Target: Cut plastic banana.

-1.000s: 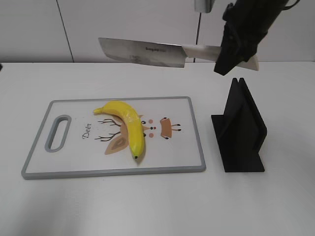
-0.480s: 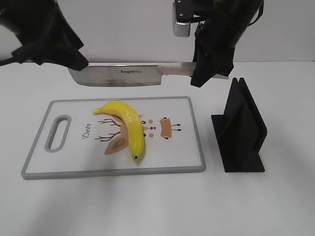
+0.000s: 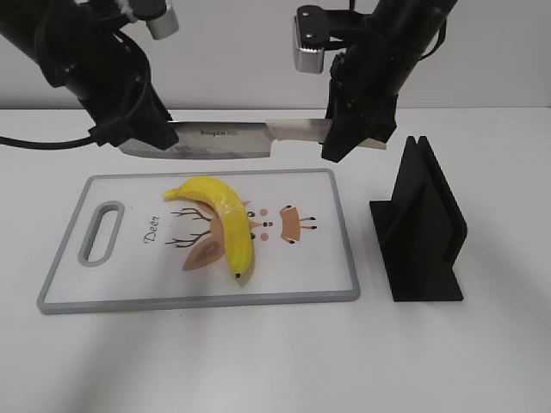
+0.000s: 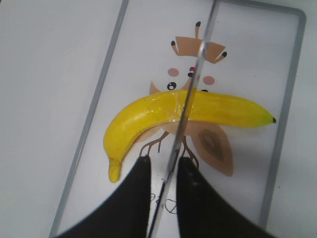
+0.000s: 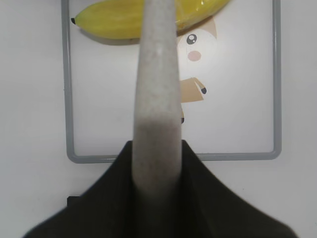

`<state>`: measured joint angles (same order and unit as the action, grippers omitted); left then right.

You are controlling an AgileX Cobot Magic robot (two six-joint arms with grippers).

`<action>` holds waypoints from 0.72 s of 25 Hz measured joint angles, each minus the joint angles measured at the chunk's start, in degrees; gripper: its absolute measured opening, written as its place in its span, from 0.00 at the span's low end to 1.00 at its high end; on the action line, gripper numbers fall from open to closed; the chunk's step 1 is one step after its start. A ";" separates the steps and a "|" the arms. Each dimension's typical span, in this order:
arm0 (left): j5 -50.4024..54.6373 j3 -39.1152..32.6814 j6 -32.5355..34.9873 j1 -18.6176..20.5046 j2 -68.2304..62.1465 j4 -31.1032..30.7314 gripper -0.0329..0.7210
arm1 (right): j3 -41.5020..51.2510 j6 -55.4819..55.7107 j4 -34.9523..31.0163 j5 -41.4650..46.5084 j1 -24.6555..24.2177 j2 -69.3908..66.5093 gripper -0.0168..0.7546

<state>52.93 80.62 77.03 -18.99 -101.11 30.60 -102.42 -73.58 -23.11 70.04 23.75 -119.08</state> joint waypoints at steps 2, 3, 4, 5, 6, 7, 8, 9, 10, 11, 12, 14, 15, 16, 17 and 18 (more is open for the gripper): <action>-0.77 0.00 0.19 0.00 -0.40 -0.13 0.16 | 0.00 -0.05 -0.22 -0.11 0.00 -0.06 0.24; -0.62 0.00 0.53 0.00 -0.58 -0.19 0.12 | -0.08 -0.37 -0.07 -0.60 0.00 -0.06 0.24; -0.47 0.05 0.79 0.00 -0.91 -0.25 0.10 | -0.07 -0.77 0.10 -0.75 0.00 -0.06 0.24; -0.32 0.10 0.91 0.00 -1.26 -0.25 0.09 | -0.07 -0.95 0.34 -0.86 0.00 -0.11 0.24; -0.32 0.10 1.08 -0.01 -1.71 -0.19 0.08 | -0.07 -1.09 0.46 -0.94 0.00 -0.11 0.24; -0.32 0.10 1.21 -0.01 -2.05 -0.15 0.08 | -0.07 -1.17 0.53 -1.17 0.00 -0.12 0.24; -0.45 0.16 1.20 -0.01 -2.40 -0.15 0.07 | -0.07 -1.24 0.53 -1.51 0.00 -0.17 0.24; -0.69 0.16 1.22 -0.01 -2.90 -0.15 0.07 | -0.07 -1.30 0.59 -1.75 0.00 -0.25 0.24; -1.12 0.21 1.27 -0.01 -3.28 -0.15 0.07 | -0.07 -1.36 0.73 -2.20 0.00 -0.39 0.24; -1.46 0.29 1.27 -0.01 -3.60 -0.27 0.07 | -0.07 -1.42 0.76 -2.52 0.00 -0.81 0.24; -1.73 0.29 1.32 -0.01 -4.11 -0.34 0.07 | -0.07 -1.47 0.76 -2.91 0.00 -1.27 0.24; -2.37 0.29 1.40 -0.01 -5.35 -0.52 0.07 | -0.07 -1.57 0.82 -3.65 0.00 -2.90 0.24; -2.81 0.29 1.44 -0.01 -6.32 -0.52 0.07 | -0.07 -1.71 0.93 -4.19 0.00 -3.76 0.24; -3.38 0.29 1.44 -0.01 -7.56 -0.39 0.07 | -0.07 -1.70 1.23 -4.70 0.00 -4.91 0.24; -3.82 0.35 1.44 -0.01 -9.15 -0.06 0.07 | -0.07 -1.82 1.49 -5.31 0.00 -6.25 0.24; -4.10 0.41 1.44 -0.01 -10.81 0.41 0.07 | -0.07 -1.95 1.74 -5.83 0.00 -7.36 0.24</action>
<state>48.82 81.03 78.47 -19.01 -111.92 31.01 -102.49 -75.53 -21.37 64.21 23.75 -126.45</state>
